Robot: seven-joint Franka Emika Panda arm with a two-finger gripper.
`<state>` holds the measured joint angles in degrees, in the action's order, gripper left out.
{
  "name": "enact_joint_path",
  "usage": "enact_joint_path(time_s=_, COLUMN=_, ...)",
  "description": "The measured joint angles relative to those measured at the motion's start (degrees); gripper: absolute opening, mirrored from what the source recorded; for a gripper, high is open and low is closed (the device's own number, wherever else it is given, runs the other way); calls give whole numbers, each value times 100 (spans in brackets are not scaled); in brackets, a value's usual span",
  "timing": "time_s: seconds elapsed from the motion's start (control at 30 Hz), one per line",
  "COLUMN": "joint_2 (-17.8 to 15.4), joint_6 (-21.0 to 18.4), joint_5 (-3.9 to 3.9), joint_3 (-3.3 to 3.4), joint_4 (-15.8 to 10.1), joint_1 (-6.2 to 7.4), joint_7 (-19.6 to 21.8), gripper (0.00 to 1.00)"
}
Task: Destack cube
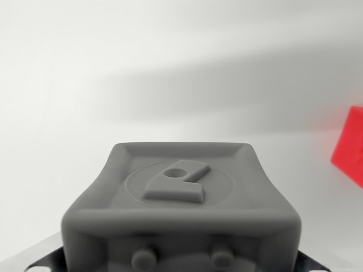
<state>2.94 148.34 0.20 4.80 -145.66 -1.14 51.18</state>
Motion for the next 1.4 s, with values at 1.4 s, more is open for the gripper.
enact_joint_path(time_s=1.4, joint_2=662, joint_6=349, joint_5=12, joint_3=-367, joint_4=325, joint_1=479, joint_7=434, gripper=0)
